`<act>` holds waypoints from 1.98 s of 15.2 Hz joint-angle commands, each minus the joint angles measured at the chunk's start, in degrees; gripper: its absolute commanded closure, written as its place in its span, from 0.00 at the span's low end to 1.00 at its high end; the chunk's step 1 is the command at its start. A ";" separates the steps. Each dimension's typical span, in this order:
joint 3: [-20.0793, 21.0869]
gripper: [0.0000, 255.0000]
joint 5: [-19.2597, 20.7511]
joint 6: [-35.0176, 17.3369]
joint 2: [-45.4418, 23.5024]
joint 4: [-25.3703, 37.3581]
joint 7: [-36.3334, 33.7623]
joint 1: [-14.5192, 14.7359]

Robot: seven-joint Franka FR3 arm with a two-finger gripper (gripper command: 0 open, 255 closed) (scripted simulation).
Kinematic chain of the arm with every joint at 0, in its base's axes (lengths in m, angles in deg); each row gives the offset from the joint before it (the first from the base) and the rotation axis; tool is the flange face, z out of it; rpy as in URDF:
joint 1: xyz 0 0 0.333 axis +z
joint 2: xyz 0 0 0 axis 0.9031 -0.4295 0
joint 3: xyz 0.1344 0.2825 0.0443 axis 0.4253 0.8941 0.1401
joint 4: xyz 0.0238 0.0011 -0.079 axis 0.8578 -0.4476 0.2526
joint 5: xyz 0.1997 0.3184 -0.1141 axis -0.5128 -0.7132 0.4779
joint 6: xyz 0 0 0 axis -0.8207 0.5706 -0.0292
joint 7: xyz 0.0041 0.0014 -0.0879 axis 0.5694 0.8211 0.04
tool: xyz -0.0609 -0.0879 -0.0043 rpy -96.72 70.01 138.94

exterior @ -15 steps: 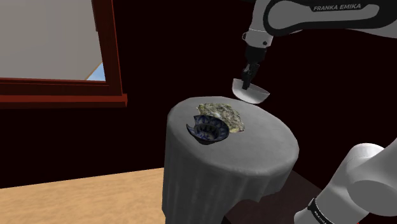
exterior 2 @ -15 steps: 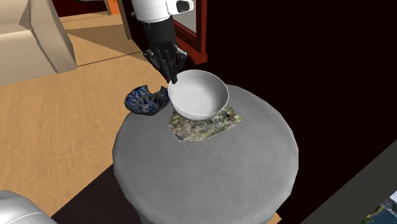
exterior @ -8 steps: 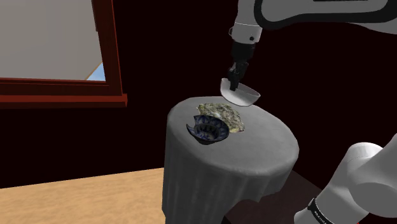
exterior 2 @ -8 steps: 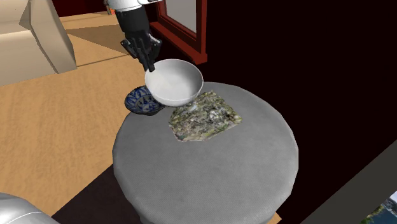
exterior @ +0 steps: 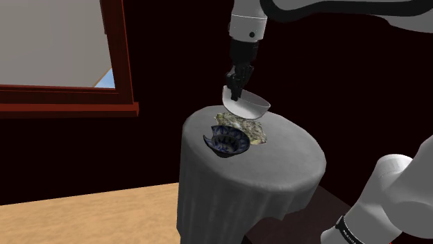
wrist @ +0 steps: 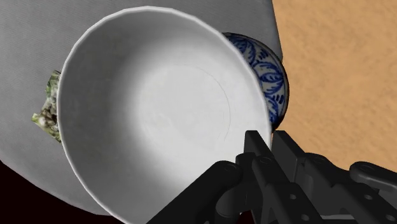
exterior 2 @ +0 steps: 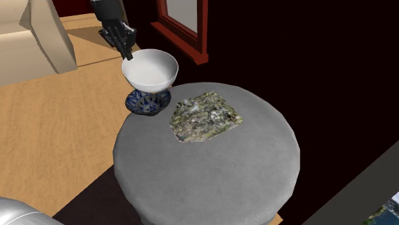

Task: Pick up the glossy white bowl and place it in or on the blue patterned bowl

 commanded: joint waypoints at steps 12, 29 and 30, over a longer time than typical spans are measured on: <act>3.70 1.00 0.65 -3.36 -4.93 0.84 -6.77 2.48; 3.73 1.00 0.88 -14.22 -5.09 -9.92 -7.83 2.50; 3.74 1.00 0.88 -14.22 -5.09 -9.92 -7.83 2.50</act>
